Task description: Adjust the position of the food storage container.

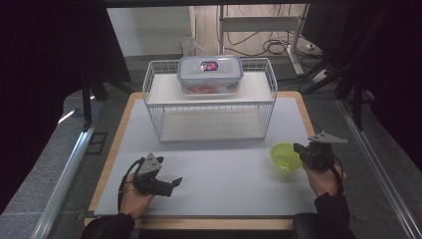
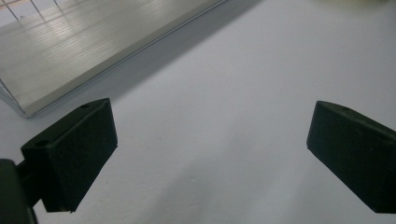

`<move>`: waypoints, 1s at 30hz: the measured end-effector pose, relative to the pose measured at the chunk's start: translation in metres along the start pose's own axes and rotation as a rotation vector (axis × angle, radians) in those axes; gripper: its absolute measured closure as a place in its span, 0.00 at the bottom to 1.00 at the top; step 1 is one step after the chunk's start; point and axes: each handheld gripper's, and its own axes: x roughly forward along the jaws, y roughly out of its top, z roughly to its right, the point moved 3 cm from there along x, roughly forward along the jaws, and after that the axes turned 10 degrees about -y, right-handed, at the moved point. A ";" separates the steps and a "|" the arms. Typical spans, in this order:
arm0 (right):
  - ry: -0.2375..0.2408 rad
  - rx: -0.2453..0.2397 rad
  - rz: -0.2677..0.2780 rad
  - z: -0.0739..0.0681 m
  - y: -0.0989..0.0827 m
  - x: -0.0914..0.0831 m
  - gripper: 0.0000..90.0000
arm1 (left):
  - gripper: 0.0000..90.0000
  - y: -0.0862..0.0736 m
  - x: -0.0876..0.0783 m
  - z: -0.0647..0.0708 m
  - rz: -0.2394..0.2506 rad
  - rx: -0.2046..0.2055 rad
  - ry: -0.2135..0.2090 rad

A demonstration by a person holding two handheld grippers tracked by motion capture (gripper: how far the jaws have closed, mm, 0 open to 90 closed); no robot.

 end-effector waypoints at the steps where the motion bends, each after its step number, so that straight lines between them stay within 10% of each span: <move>1: -0.009 0.008 -0.004 0.003 -0.001 0.000 1.00 | 0.02 0.000 0.000 0.000 -0.002 -0.001 0.001; 11: -0.064 0.040 -0.072 0.025 -0.017 0.009 1.00 | 0.02 -0.001 0.001 0.000 -0.012 -0.001 0.003; 30: -0.038 0.038 -0.141 0.016 -0.025 0.012 1.00 | 0.03 -0.002 0.004 0.001 -0.031 0.006 -0.004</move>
